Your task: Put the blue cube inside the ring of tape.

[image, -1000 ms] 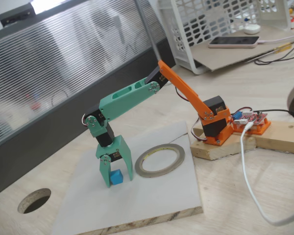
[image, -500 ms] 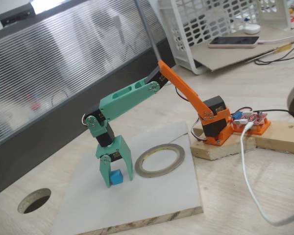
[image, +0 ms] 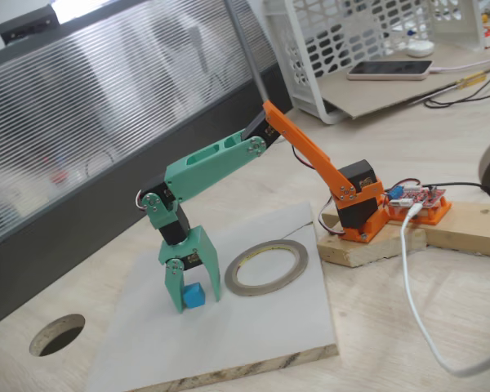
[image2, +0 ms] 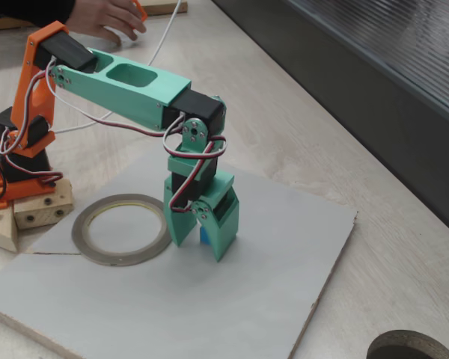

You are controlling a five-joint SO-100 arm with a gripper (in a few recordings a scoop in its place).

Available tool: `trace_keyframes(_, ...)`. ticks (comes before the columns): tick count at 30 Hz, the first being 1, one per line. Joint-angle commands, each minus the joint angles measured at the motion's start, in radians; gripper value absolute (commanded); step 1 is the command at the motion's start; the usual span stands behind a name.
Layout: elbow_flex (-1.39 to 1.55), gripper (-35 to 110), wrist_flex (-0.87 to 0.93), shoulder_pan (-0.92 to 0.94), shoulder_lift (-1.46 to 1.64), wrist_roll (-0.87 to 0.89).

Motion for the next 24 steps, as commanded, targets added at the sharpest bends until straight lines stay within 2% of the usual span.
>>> trace_keyframes(1,-0.028,47,0.009,-0.014,0.054,0.008)
trace_keyframes(4,-0.028,42,0.009,-0.014,0.054,0.006)
trace_keyframes(13,-0.031,15,0.008,-0.014,0.054,0.0)
trace_keyframes(24,-0.126,11,0.008,-0.014,0.055,0.0)
